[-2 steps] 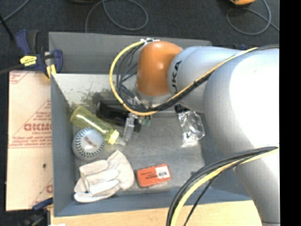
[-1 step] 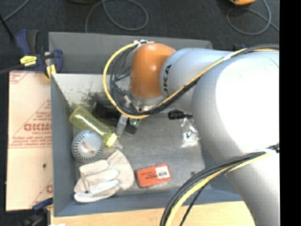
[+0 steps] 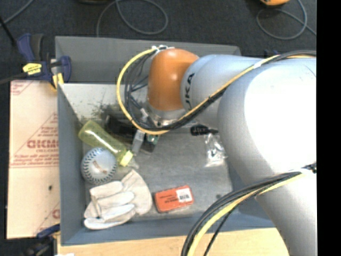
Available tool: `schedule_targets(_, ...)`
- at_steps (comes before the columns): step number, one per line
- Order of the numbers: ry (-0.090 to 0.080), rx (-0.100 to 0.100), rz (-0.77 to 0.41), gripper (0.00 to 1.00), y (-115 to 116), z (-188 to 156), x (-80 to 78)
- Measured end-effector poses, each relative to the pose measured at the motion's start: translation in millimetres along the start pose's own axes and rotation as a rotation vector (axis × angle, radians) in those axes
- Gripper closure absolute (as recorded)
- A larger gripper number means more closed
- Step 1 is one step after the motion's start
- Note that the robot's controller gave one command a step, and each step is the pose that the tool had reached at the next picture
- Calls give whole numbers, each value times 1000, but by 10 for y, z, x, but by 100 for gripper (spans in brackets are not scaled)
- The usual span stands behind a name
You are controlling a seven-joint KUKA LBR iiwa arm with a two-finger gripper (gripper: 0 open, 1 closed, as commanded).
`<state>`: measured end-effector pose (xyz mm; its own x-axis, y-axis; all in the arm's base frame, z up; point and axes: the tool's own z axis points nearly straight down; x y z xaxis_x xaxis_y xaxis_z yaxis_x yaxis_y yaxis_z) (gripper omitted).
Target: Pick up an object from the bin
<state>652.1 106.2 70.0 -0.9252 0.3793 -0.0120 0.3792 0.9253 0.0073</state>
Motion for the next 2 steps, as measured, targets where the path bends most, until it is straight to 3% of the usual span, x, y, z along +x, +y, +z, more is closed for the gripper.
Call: schedule_targets(2,11,7,2,100,-25,-229,28)
